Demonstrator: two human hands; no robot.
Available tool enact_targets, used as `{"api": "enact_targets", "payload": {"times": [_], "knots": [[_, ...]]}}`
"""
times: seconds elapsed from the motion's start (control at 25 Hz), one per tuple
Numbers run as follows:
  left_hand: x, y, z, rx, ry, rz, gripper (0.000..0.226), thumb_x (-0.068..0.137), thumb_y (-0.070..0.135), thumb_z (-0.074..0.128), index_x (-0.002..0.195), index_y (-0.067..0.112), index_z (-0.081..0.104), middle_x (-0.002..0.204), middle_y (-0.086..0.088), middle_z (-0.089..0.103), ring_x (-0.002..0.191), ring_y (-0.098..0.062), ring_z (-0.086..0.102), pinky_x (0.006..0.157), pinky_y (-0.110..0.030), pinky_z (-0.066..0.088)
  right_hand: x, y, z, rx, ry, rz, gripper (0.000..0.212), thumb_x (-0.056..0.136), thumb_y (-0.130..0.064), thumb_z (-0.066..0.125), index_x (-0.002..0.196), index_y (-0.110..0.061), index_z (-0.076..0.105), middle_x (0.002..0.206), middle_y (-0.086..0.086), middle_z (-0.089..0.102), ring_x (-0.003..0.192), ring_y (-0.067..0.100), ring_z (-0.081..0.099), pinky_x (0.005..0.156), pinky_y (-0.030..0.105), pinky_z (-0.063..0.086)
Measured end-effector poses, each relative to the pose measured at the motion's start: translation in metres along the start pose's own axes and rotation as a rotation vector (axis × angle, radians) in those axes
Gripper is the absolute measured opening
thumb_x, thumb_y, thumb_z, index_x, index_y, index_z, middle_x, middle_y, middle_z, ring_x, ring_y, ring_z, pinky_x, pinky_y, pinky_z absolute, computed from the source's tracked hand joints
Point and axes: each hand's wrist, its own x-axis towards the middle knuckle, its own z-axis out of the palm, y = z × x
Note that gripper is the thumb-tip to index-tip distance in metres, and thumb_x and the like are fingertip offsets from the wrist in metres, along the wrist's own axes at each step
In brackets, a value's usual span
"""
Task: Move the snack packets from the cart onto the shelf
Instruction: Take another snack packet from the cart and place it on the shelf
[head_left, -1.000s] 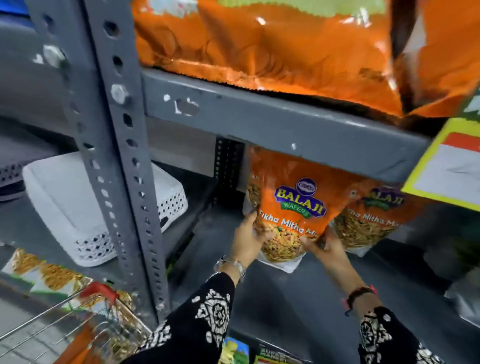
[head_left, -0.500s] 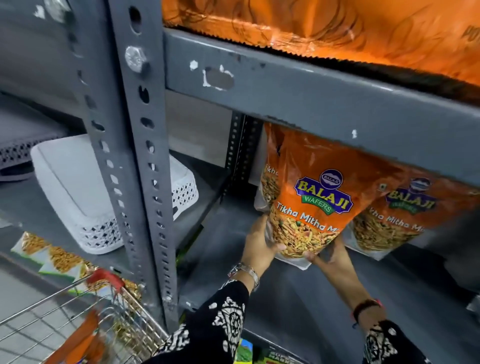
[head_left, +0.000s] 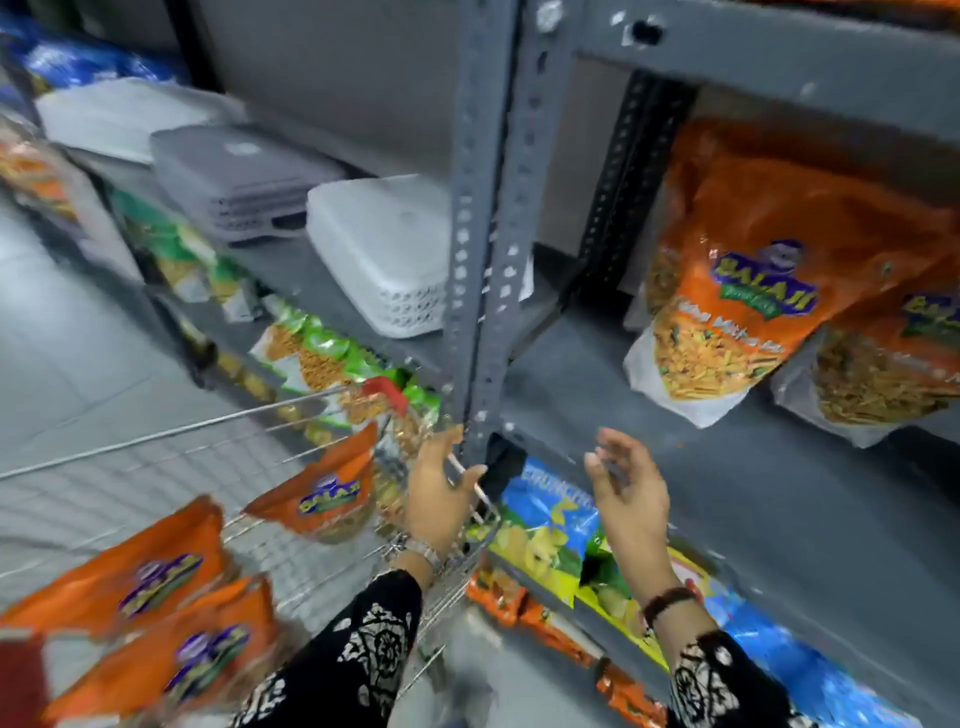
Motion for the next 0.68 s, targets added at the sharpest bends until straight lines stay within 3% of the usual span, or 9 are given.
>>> {"api": "enact_targets", "payload": {"times": [0.12,0.2,0.28,0.4,0.48,0.56,0.6,0.68], "knots": [[-0.036,-0.055,-0.063,0.022,0.115,-0.213,0.051,0.071,-0.004,0.068,0.117,0.002,0.048,0.122,-0.021,0.057,0.112,-0.031,0.054,0.099,-0.048,0.044,-0.034,0.001,0.055,-0.145,-0.36,-0.013,0.023,0.082,0.003,0.057,0.103,-0.004,0.059,0.104,0.016,0.063,0.085,0.01,0.058,0.069,-0.002,0.041],[-0.048,-0.086,-0.092,0.042,0.188,-0.35,0.05,0.071,0.0,0.07,0.116,0.004,0.048,0.118,-0.019,0.058,0.108,-0.031,0.055,0.092,-0.04,0.045,-0.042,0.007,0.093,-0.237,-0.569,-0.012,0.026,0.081,0.002,0.058,0.107,-0.004,0.058,0.113,0.017,0.061,0.097,0.02,0.058,0.078,0.007,0.043],[-0.049,-0.115,-0.111,0.042,0.237,-0.472,0.056,0.067,0.007,0.075,0.115,0.004,0.047,0.107,-0.012,0.058,0.097,-0.025,0.055,0.079,-0.032,0.042,-0.04,0.02,0.138,-0.353,-0.785,0.037,0.039,0.082,-0.004,0.059,0.12,-0.004,0.05,0.127,0.017,0.053,0.115,0.025,0.052,0.092,0.022,0.041],[-0.029,-0.146,-0.119,-0.052,0.236,-0.627,0.063,0.065,0.002,0.076,0.117,0.003,0.04,0.1,-0.005,0.05,0.095,-0.019,0.047,0.074,-0.028,0.038,-0.027,0.051,0.194,-0.579,-1.023,0.08,0.067,0.082,-0.014,0.062,0.137,-0.008,0.026,0.145,0.015,0.034,0.131,0.027,0.035,0.106,0.035,0.034],[-0.011,-0.173,-0.122,-0.052,0.272,-0.645,0.06,0.064,-0.003,0.075,0.112,0.013,0.042,0.098,-0.006,0.054,0.102,-0.024,0.049,0.073,-0.027,0.039,-0.019,0.078,0.229,-0.625,-1.123,0.136,0.083,0.079,-0.02,0.066,0.141,-0.01,0.012,0.147,0.019,0.028,0.134,0.031,0.032,0.108,0.04,0.033],[0.005,-0.202,-0.122,-0.008,0.316,-0.638,0.072,0.062,-0.004,0.076,0.121,0.003,0.037,0.113,-0.018,0.054,0.113,-0.033,0.048,0.087,-0.035,0.042,-0.012,0.103,0.259,-0.6,-1.13,0.223,0.094,0.071,-0.038,0.07,0.14,-0.007,0.014,0.142,0.019,0.036,0.13,0.033,0.036,0.107,0.039,0.035],[0.011,-0.214,-0.12,-0.003,0.341,-0.615,0.075,0.061,-0.006,0.076,0.124,-0.003,0.035,0.121,-0.023,0.051,0.117,-0.035,0.046,0.096,-0.041,0.04,-0.01,0.115,0.271,-0.549,-1.089,0.238,0.091,0.068,-0.042,0.07,0.137,-0.004,0.023,0.132,0.017,0.045,0.126,0.032,0.041,0.102,0.035,0.037],[0.023,-0.24,-0.116,-0.013,0.372,-0.587,0.074,0.06,-0.012,0.074,0.123,-0.005,0.035,0.125,-0.024,0.049,0.117,-0.032,0.045,0.102,-0.042,0.036,-0.003,0.138,0.298,-0.42,-1.012,0.271,0.057,0.074,-0.015,0.071,0.123,-0.007,0.042,0.113,0.008,0.053,0.117,0.027,0.048,0.091,0.029,0.041]]}}
